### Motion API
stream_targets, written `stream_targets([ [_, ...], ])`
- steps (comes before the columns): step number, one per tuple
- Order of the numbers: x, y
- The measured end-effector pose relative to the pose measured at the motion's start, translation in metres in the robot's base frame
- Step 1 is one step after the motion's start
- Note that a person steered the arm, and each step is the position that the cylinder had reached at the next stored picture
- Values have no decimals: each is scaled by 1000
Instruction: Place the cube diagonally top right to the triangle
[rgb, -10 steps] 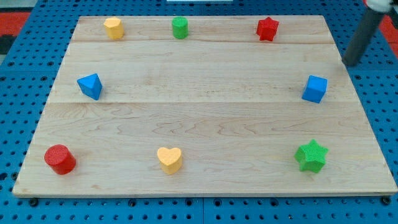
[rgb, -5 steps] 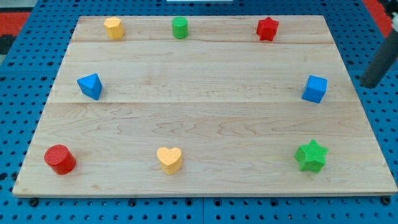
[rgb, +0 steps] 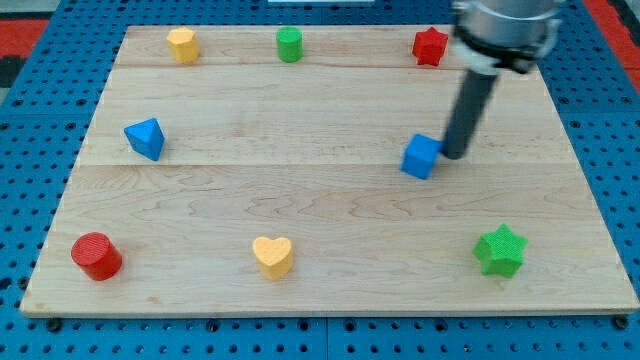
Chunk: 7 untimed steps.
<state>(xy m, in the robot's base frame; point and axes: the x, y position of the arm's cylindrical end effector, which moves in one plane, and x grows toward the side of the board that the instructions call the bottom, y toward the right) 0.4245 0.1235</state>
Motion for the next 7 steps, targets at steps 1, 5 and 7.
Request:
stream_targets([
  [1, -4, -43],
  [5, 18, -85],
  [7, 17, -92],
])
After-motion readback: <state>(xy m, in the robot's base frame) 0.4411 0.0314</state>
